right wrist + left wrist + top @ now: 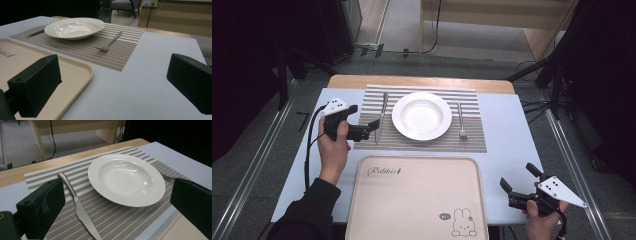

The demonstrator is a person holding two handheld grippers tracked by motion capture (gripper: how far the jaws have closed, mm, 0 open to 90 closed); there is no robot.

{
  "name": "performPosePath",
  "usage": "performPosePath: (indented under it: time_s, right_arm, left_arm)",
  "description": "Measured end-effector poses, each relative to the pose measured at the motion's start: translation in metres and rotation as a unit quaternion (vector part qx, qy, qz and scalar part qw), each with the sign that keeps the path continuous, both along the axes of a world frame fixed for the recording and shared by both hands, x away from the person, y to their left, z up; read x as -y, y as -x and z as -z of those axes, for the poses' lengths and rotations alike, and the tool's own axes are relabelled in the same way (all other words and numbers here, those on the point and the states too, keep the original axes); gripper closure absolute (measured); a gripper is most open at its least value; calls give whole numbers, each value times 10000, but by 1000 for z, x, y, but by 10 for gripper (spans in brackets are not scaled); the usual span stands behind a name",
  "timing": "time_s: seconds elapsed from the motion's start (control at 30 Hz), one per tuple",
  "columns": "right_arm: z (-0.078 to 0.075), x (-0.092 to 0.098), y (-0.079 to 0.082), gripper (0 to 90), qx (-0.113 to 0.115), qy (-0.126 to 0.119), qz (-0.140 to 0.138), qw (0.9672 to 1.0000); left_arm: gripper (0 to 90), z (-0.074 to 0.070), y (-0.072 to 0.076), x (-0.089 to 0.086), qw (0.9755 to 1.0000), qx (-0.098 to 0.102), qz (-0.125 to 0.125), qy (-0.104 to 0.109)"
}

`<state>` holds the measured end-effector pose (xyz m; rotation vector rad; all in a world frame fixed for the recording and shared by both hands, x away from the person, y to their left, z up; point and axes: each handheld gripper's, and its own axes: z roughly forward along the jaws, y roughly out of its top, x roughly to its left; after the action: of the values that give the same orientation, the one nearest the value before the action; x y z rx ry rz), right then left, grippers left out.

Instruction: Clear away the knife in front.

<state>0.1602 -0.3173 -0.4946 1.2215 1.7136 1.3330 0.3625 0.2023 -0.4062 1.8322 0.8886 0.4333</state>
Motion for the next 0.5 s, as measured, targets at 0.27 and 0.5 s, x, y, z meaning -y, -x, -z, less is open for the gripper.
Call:
performPosePath:
  time_s: [0.27, 0.5]
  right_arm:
    - [0, -1, 0, 0, -16, 18, -25, 10000]
    - [0, -3, -1, 0, -10, 56, -120, 9999]
  left_arm:
    - [0, 0, -17, 9, 9999, -146, -30, -50]
    - [0, 1, -31, 16, 9995, -264, 22, -186]
